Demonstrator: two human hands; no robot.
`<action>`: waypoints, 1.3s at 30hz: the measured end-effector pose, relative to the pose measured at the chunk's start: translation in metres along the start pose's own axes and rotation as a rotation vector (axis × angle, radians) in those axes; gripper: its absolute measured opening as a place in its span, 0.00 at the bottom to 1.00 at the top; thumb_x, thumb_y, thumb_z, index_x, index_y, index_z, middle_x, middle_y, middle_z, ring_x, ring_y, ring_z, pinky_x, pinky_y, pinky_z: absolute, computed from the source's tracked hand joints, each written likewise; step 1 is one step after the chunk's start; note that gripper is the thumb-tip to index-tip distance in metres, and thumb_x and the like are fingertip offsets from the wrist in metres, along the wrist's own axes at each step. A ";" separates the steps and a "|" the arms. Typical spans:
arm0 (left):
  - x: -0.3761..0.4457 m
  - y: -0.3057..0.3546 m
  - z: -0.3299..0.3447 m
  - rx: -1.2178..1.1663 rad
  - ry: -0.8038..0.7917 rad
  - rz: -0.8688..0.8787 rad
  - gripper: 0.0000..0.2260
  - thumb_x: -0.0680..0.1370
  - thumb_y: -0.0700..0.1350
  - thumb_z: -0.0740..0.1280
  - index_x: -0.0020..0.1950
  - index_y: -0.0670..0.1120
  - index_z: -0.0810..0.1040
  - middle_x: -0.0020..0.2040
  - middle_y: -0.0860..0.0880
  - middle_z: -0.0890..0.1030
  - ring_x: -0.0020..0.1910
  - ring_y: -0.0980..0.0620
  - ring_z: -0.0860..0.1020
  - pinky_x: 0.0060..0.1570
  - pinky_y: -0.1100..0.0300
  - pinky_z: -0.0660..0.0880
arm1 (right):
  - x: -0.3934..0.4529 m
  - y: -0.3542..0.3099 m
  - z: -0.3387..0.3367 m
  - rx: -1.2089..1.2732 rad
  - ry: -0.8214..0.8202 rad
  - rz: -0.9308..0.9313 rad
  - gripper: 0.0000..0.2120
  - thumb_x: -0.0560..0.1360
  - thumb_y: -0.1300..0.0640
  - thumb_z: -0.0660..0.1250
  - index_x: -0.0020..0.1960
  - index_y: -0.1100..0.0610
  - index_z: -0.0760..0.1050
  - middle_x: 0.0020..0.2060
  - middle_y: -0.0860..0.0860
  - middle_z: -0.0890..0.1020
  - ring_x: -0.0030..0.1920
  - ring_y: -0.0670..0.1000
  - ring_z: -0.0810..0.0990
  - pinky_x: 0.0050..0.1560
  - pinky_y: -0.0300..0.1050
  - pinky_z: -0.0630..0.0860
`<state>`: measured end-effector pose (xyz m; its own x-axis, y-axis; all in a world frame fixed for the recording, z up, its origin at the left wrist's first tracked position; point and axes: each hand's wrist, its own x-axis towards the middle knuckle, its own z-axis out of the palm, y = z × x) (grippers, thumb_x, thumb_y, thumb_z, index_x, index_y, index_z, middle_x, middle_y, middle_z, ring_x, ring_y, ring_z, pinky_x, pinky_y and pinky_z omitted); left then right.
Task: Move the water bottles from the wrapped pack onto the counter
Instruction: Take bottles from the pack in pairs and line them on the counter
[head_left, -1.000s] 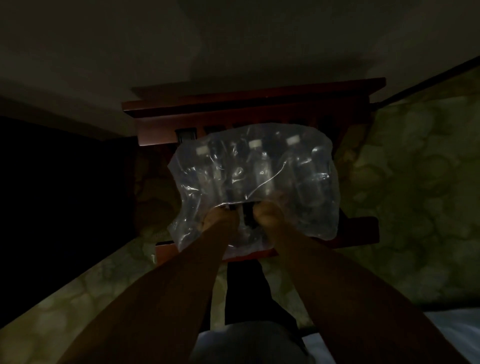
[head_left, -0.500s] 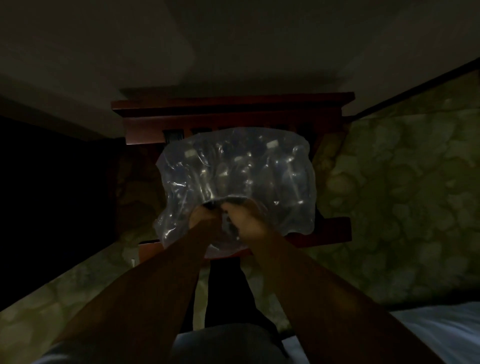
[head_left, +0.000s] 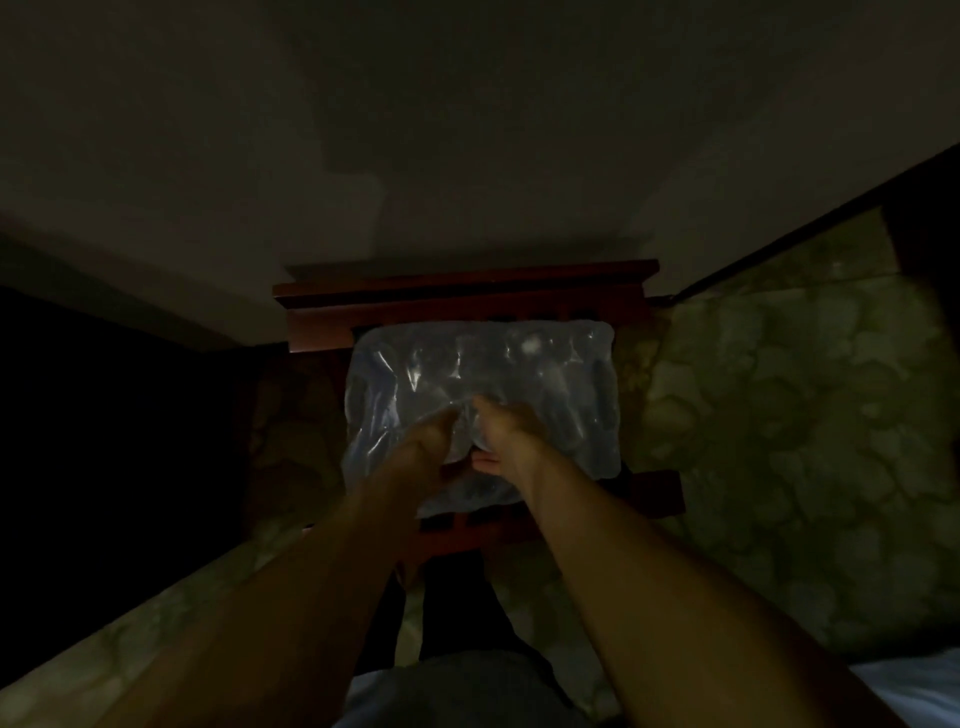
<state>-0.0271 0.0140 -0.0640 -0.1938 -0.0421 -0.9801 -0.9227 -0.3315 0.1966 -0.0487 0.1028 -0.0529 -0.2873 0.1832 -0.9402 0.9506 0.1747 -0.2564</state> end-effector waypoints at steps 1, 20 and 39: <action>-0.005 0.000 -0.002 -0.014 -0.034 0.012 0.16 0.82 0.47 0.61 0.61 0.36 0.76 0.61 0.37 0.77 0.58 0.40 0.78 0.61 0.48 0.75 | -0.004 0.000 -0.004 0.007 -0.006 0.008 0.14 0.76 0.44 0.65 0.38 0.52 0.71 0.37 0.51 0.76 0.38 0.51 0.77 0.36 0.45 0.79; -0.072 0.008 -0.013 0.580 -0.037 0.323 0.19 0.80 0.52 0.63 0.65 0.43 0.77 0.59 0.43 0.80 0.35 0.56 0.76 0.28 0.62 0.74 | -0.074 -0.006 -0.037 -0.648 0.212 -0.290 0.15 0.73 0.43 0.65 0.40 0.55 0.78 0.39 0.54 0.83 0.39 0.54 0.81 0.39 0.43 0.78; -0.169 0.023 -0.063 0.599 -0.333 0.321 0.25 0.79 0.57 0.62 0.67 0.40 0.74 0.55 0.40 0.82 0.41 0.47 0.82 0.37 0.56 0.79 | -0.188 -0.026 -0.031 -0.780 0.182 -0.250 0.42 0.58 0.31 0.66 0.64 0.55 0.72 0.56 0.55 0.79 0.52 0.56 0.81 0.54 0.50 0.80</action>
<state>0.0056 -0.0454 0.1040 -0.4865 0.2686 -0.8314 -0.8088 0.2216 0.5448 -0.0234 0.0933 0.1376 -0.5566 0.1920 -0.8083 0.5223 0.8375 -0.1607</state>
